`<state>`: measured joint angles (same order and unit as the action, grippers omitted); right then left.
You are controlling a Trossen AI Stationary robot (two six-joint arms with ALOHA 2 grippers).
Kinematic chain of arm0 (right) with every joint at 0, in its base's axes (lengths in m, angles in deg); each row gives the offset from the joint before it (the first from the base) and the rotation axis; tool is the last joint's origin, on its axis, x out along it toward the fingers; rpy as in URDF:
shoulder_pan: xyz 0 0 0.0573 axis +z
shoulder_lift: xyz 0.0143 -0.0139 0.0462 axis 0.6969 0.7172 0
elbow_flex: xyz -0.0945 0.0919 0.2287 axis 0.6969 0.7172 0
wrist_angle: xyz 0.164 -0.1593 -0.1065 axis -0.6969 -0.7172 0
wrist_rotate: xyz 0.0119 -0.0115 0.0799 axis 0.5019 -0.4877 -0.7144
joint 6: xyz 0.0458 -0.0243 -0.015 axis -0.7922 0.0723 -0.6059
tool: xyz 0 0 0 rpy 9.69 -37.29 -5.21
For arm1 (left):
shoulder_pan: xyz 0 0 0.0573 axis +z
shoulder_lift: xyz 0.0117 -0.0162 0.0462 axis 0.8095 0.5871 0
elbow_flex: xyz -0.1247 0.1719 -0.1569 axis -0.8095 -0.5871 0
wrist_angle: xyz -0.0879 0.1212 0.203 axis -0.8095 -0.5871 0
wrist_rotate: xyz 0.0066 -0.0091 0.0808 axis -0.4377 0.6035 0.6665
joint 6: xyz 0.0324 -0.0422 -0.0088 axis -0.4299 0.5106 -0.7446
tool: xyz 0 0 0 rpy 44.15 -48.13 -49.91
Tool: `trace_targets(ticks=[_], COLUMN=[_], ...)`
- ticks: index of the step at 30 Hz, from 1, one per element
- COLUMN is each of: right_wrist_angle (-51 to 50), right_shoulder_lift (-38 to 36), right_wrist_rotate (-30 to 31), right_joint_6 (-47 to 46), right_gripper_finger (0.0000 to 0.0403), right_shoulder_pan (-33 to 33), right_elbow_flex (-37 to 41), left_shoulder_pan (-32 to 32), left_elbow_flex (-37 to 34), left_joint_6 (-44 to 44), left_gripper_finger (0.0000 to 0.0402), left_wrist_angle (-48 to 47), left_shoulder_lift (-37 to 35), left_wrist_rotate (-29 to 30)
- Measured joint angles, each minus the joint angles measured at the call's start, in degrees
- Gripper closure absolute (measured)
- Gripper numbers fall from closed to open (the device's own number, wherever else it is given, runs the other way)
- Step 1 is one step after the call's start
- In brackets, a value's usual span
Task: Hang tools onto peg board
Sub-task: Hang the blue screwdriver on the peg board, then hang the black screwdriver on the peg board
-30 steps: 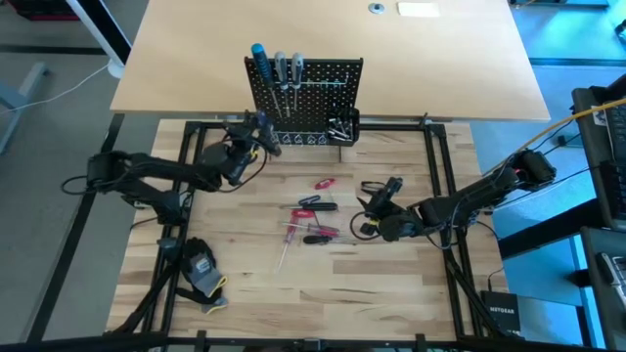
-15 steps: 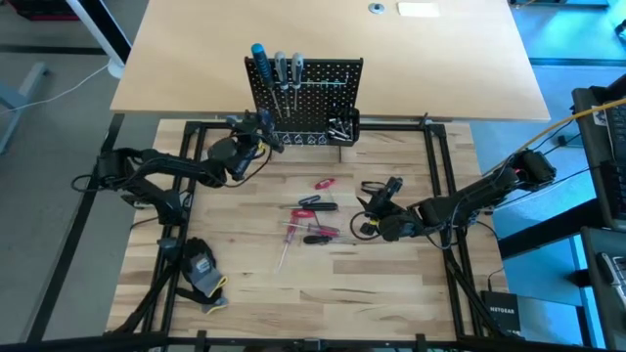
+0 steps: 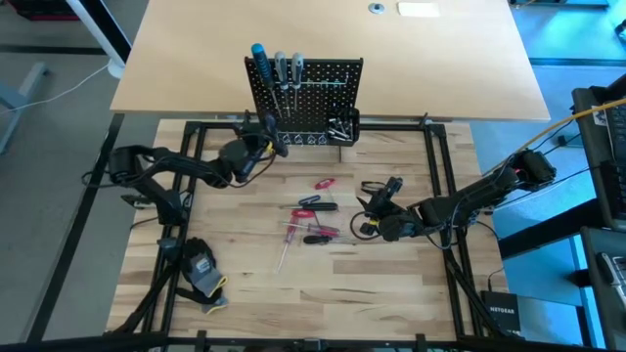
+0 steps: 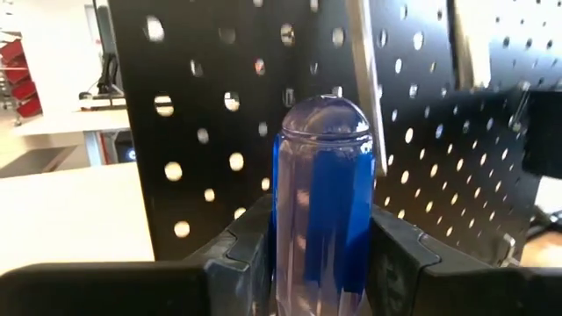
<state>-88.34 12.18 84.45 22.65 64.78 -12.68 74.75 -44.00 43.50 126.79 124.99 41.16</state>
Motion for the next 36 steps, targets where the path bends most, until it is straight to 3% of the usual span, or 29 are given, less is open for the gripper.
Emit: trace_targets(ticks=[18, 28, 36], right_wrist_angle=[-0.15, -0.46, -0.38], right_shoulder_lift=[0.0, 0.0, 0.0], right_wrist_rotate=[-0.02, -1.75, -1.77], right_joint_6=[0.0, 0.0, 0.0], right_gripper_finger=[0.0281, 0.0281, 0.0281], right_shoulder_pan=[0.0, 0.0, 0.0], right_elbow_flex=[0.0, 0.0, 0.0], left_shoulder_pan=[0.78, -1.0, -1.5], left_elbow_flex=[0.02, 0.01, 0.02], left_joint_6=[3.54, -0.08, -0.41], left_gripper_finger=[0.0259, 0.0257, 0.0256], left_wrist_angle=[-0.89, -0.99, -7.73], left_shoulder_lift=[5.33, 3.75, 0.17], left_wrist_rotate=[-0.02, -0.01, 0.0])
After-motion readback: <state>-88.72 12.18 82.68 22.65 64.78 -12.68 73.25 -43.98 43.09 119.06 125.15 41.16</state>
